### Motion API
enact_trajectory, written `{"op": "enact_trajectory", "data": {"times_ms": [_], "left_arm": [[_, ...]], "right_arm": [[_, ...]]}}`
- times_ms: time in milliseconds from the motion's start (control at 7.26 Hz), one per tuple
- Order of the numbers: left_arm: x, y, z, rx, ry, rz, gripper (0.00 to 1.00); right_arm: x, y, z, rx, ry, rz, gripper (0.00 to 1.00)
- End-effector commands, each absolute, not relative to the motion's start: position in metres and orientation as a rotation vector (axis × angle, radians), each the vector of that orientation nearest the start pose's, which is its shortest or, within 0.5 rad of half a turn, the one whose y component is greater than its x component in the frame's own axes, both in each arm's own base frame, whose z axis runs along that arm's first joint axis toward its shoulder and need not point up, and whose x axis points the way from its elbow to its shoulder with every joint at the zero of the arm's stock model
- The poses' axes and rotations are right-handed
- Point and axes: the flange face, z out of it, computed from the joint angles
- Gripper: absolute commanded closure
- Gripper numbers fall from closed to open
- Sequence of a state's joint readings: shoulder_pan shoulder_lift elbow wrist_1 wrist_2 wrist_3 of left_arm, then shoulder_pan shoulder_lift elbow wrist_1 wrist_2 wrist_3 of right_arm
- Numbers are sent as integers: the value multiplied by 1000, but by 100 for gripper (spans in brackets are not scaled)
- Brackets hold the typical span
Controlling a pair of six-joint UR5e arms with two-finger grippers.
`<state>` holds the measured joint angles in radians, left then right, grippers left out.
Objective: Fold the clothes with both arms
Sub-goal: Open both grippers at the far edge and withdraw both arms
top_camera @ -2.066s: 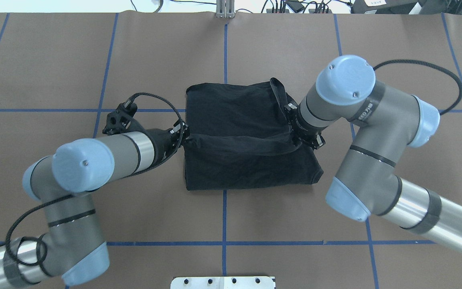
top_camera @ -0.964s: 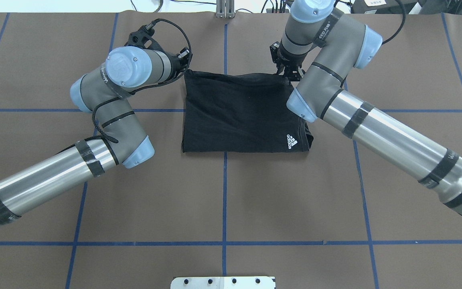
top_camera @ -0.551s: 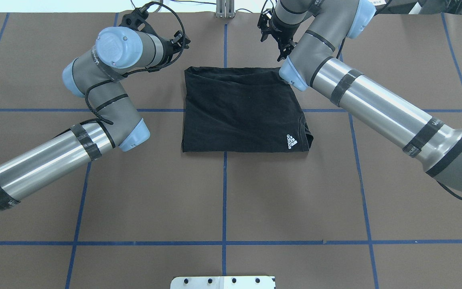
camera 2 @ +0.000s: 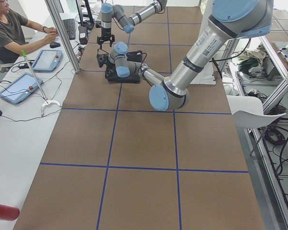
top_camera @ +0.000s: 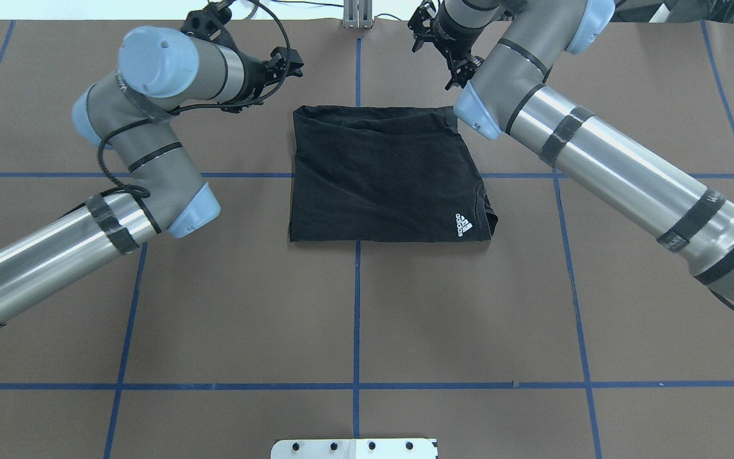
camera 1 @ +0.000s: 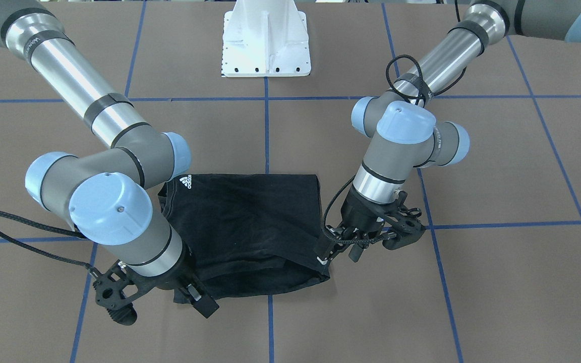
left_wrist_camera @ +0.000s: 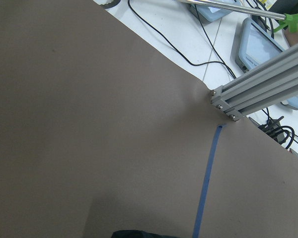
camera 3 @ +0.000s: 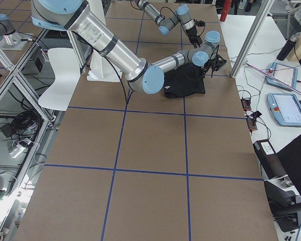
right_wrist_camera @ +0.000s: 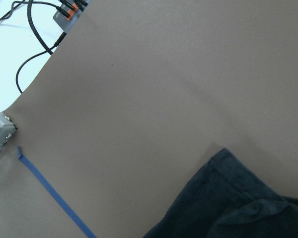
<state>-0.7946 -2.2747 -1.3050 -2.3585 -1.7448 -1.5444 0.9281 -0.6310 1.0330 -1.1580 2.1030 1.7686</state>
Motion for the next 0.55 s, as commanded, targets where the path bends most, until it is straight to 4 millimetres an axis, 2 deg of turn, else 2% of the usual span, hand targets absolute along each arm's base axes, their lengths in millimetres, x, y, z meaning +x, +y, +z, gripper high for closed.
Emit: {"op": "enact_trajectory", "data": {"times_ms": [0,138,275,413], "left_arm": [[379,-571,311,488,1142,-346,1],[345,-550,342,540,1087,-274,0],[312,-535,371,587,1024,-177,1],[271,-528,400,595,979,-73,1]], "right_arm": [[-384,-672,290,-48,-880,539,0],[-342,-641,332,45,-829,326,0],[-293,-621,374,109,-800,186,0],[-252,-611,411,124,-778,132,0]]}}
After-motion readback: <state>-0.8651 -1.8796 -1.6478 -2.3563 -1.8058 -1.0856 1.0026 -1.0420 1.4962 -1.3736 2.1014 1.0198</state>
